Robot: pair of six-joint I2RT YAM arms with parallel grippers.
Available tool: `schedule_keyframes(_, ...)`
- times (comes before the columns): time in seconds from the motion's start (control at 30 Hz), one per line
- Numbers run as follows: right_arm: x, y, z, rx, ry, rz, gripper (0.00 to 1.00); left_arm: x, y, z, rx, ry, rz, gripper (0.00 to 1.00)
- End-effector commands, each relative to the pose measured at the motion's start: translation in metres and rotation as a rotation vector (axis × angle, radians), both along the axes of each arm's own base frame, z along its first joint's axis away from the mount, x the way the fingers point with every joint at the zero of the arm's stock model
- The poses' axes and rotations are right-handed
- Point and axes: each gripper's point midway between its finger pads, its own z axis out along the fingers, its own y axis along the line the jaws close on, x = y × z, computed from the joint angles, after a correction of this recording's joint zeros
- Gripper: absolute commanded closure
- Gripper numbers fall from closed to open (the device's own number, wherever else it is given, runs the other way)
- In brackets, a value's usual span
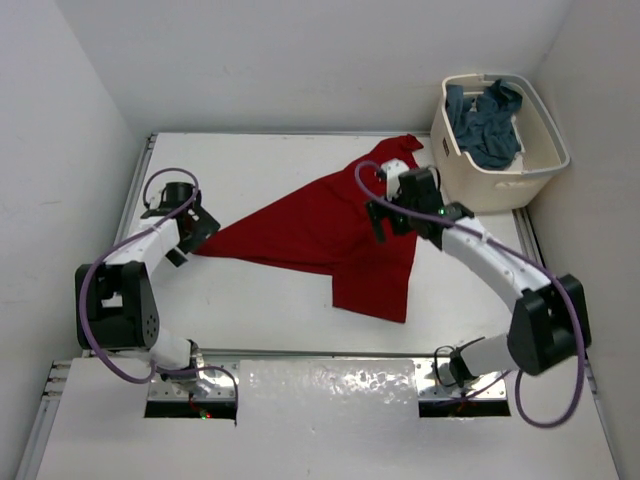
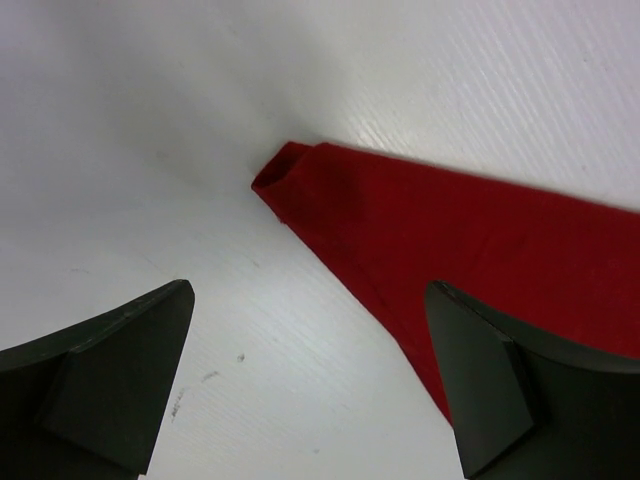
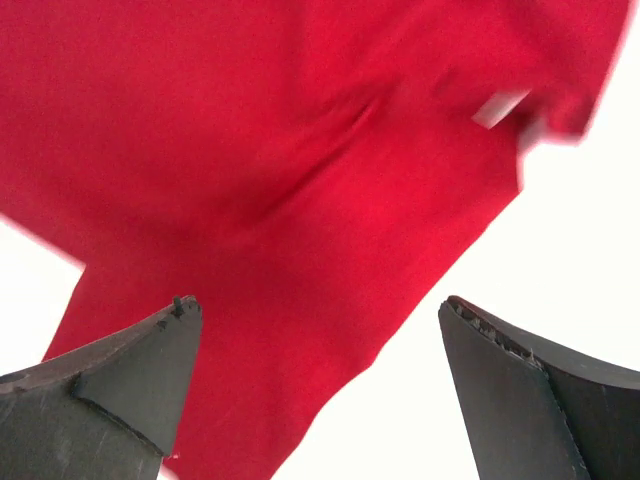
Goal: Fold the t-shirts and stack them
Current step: Flatten out the tshirt
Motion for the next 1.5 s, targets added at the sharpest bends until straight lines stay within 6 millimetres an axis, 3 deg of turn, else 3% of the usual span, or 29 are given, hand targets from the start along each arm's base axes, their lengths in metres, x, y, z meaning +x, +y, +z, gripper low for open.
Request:
schedule_keyframes(0.0, -0.052, 0.001, -0.042, 0.067, 0.136, -0.071, 0.01, 0.018, 0.011, 0.001, 0.015, -0.049, 0.053, 0.01)
schedule_keyframes(0.07, -0.073, -0.003, -0.056, 0.073, 0.162, -0.088, 0.01, 0.015, 0.009, -0.012, 0.002, -0.02, 0.057, 0.12)
schedule_keyframes(0.1, -0.077, -0.003, -0.051, 0.085, 0.144, -0.092, 0.01, 0.013, 0.008, -0.018, -0.003, -0.011, 0.058, 0.14)
schedule_keyframes(0.17, -0.096, -0.005, -0.061, 0.046, 0.181, -0.066, 0.01, 0.01, 0.012, -0.027, 0.015, 0.009, 0.085, 0.19)
schedule_keyframes(0.33, -0.134, -0.001, -0.074, -0.025, 0.271, 0.009, 0.01, 0.032, 0.015, -0.027, 0.011, -0.053, 0.105, 0.28)
schedule_keyframes(0.43, -0.145, -0.001, -0.082, -0.021, 0.299, 0.011, 0.01, 0.033, 0.016, -0.033, 0.016, -0.034, 0.109, 0.37)
schedule_keyframes(0.53, -0.153, 0.003, -0.088, -0.005, 0.316, 0.025, 0.01, 0.023, 0.023, -0.042, 0.05, 0.01, 0.146, 0.47)
schedule_keyframes(0.7, -0.169, 0.013, -0.098, -0.087, 0.335, 0.141, 0.01, 0.022, 0.024, -0.049, 0.045, 0.004, 0.162, 0.55)
schedule_keyframes(0.87, -0.174, 0.011, -0.104, -0.083, 0.341, 0.106, 0.01, 0.022, 0.026, -0.058, 0.049, 0.029, 0.163, 0.76)
schedule_keyframes(1.1, -0.189, 0.005, -0.112, -0.072, 0.379, 0.091, 0.01, 0.023, 0.022, -0.059, 0.029, 0.006, 0.143, 0.79)
schedule_keyframes(1.17, -0.194, 0.002, -0.118, -0.082, 0.398, 0.087, 0.01, 0.026, 0.022, -0.058, 0.034, -0.001, 0.134, 1.0)
schedule_keyframes(1.47, -0.201, 0.01, -0.144, -0.041, 0.448, 0.082, 0.06, 0.021, 0.018, -0.046, 0.028, -0.017, 0.1, 1.0)
